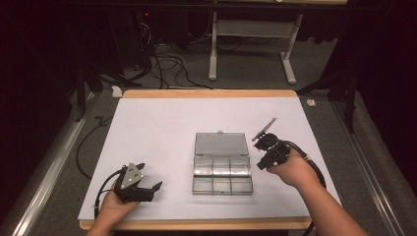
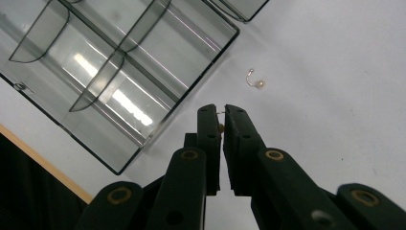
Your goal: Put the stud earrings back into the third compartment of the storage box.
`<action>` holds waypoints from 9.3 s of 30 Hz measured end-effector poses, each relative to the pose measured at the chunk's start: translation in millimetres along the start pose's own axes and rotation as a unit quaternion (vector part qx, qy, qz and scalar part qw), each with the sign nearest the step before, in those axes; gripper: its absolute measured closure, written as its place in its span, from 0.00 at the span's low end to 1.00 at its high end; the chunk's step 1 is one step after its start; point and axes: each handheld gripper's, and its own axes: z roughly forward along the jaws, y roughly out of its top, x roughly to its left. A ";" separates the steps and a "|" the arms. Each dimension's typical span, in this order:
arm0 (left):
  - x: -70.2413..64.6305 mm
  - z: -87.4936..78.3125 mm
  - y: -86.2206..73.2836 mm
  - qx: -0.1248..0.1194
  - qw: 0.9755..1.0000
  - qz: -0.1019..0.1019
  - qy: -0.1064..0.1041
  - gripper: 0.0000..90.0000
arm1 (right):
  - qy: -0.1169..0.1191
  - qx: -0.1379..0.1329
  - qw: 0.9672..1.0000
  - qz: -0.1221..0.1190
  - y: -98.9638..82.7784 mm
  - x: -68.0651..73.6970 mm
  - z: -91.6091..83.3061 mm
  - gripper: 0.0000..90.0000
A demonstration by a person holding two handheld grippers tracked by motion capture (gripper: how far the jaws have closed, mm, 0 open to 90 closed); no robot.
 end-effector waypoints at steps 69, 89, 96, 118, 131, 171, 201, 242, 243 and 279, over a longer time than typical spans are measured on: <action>1.2 0.8 0.3 0.005 1.000 -0.002 -0.008 0.00 | 0.010 0.053 0.997 -0.056 55.7 26.2 57.9 0.98; -0.3 1.8 0.8 0.011 1.000 0.006 -0.008 0.00 | -0.012 0.039 0.999 0.004 17.3 -14.7 16.7 1.00; -0.6 1.7 0.6 0.009 1.000 0.007 -0.008 0.00 | -0.013 0.050 0.999 0.019 15.0 -25.5 31.6 0.97; 0.0 1.8 0.6 0.010 1.000 0.006 -0.014 0.00 | -0.014 0.067 0.997 0.030 29.2 -30.5 57.9 0.84; -0.8 2.4 0.8 0.012 1.000 0.010 -0.015 0.00 | -0.015 0.073 0.997 0.033 28.7 -30.1 69.2 0.92; -1.4 2.3 0.8 0.013 1.000 0.013 -0.012 0.00 | -0.007 0.047 0.999 -0.013 31.0 2.8 11.0 0.96; -1.8 2.7 0.9 0.013 1.000 0.014 -0.015 0.00 | 0.013 0.085 0.994 -0.063 57.5 33.6 64.9 0.96; -1.7 2.2 0.7 0.012 1.000 0.015 -0.011 0.01 | -0.022 0.018 0.999 0.025 -5.6 -29.3 11.8 0.75; -1.7 2.2 0.6 0.012 1.000 0.015 -0.011 0.01 | -0.022 0.018 0.999 0.025 -5.6 -29.3 11.8 0.75; -2.6 2.0 0.5 0.011 1.000 0.017 -0.006 0.01 | -0.067 -0.208 0.970 0.104 -70.7 -36.2 48.4 0.38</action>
